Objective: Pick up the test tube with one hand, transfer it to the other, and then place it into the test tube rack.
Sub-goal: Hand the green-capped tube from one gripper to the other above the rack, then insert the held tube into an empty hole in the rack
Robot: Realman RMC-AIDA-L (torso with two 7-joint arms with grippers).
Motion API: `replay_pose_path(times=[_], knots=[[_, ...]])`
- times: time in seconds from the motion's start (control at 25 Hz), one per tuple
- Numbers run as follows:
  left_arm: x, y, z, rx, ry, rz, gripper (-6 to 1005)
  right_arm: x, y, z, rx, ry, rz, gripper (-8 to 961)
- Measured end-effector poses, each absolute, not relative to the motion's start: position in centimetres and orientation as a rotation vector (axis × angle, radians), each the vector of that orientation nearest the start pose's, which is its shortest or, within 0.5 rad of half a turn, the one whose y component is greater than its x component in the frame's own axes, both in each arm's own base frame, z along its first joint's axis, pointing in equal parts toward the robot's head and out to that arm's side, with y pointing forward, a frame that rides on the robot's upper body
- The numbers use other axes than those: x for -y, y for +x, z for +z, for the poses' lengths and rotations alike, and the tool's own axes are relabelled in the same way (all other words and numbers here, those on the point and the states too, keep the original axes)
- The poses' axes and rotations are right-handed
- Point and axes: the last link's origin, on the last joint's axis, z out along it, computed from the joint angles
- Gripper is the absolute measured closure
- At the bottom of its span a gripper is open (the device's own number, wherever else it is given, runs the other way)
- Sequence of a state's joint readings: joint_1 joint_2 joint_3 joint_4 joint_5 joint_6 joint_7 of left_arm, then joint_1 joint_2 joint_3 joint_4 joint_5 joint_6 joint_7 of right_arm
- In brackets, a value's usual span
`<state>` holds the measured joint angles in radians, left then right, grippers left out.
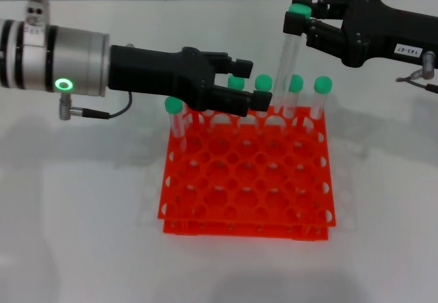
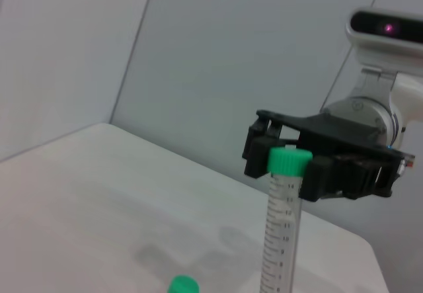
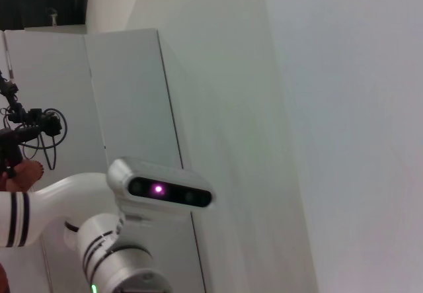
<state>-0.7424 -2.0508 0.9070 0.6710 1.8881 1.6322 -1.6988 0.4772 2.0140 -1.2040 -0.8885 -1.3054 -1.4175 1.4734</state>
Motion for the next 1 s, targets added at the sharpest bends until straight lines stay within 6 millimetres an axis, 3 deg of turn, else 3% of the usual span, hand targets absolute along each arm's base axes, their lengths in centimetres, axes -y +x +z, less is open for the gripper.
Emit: replay_pose_path(times=[0.08,0.48,0.8,1.0], knots=[[-35.9,-16.9,-0.4,0.652,-2.993,-0.77,113,-35.6,16.9,3.0,-0.343,-2.621,1.112,680],[-34.4,-18.4,2.9,0.689,-2.888,-0.85,116,-35.4,17.0,2.9,-0.348,-2.621,1.116,680],[-31.8,-21.9,7.8,0.743,-2.668,-0.958,115,-35.1,17.3,2.8,-0.352,-2.617,1.129,680],[-30.4,-23.5,9.9,0.75,-2.589,-0.991,115,-34.7,17.4,2.8,-0.332,-2.603,1.168,680]])
